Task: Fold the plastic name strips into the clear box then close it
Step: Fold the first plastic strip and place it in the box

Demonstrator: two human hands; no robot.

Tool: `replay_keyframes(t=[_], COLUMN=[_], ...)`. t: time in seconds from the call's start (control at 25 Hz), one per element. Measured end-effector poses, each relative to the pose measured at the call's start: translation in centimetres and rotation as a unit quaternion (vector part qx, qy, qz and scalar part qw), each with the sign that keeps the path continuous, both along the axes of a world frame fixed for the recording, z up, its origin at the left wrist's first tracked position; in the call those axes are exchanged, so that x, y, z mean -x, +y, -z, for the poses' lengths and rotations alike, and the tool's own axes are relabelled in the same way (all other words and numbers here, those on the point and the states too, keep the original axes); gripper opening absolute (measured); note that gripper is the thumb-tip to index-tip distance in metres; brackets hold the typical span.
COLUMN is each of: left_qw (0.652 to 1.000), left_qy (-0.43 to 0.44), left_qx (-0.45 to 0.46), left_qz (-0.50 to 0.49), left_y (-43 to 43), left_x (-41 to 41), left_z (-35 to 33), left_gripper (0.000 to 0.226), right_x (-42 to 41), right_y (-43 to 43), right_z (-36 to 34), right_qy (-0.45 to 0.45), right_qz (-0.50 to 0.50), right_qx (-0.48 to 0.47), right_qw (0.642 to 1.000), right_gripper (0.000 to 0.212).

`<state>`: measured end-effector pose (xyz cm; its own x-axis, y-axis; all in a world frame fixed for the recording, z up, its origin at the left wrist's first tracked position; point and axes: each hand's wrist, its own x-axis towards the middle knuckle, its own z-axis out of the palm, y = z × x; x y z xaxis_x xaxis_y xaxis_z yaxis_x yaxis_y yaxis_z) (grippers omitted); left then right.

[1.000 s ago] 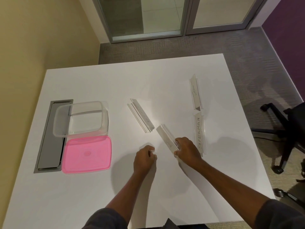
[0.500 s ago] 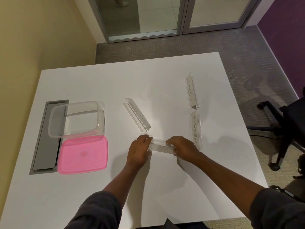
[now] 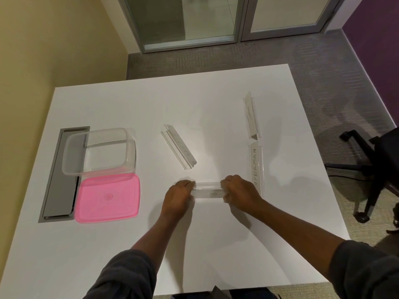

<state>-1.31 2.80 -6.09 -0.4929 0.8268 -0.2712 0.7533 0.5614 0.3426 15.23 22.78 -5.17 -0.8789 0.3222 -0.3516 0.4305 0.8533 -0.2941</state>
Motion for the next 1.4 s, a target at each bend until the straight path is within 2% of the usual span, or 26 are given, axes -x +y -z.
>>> replay_keyframes(t=[0.12, 0.32, 0.6, 0.88, 1.16, 1.32, 1.4], left_qw=[1.0, 1.0, 0.999, 0.996, 0.989, 0.985, 0.985], left_qy=[-0.005, -0.018, 0.007, 0.076, 0.138, 0.164, 0.167], left_qx=[0.001, -0.02, -0.044, -0.045, -0.05, -0.034, -0.017], left_qz=[-0.001, 0.009, 0.015, 0.023, 0.037, 0.032, 0.044], left_y=[-0.7, -2.9, -7.1, -12.4, -16.6, -17.9, -18.1], left_x=[0.1, 0.8, 5.8, 14.7, 25.5, 32.4, 35.0], left_z=[-0.1, -1.2, -4.8, -8.9, -12.4, -13.3, -12.9], left_gripper=[0.056, 0.069, 0.073, 0.081, 0.065, 0.067, 0.062], right_x=[-0.1, 1.4, 7.7, 16.5, 27.5, 34.4, 37.2], right_y=[-0.3, -1.1, -4.3, -8.8, -13.3, -15.1, -15.6], right_z=[0.5, -1.2, -4.5, -8.6, -11.2, -10.5, -9.7], right_qy=[0.003, 0.009, 0.061, 0.155, 0.184, 0.174, 0.149], right_qz=[-0.016, -0.01, -0.015, -0.039, -0.064, -0.079, -0.091], right_qx=[-0.026, -0.004, 0.005, 0.031, 0.033, 0.005, -0.016], right_qw=[1.0, 1.0, 0.998, 0.987, 0.98, 0.982, 0.985], right_gripper=[0.016, 0.014, 0.023, 0.034, 0.05, 0.041, 0.033])
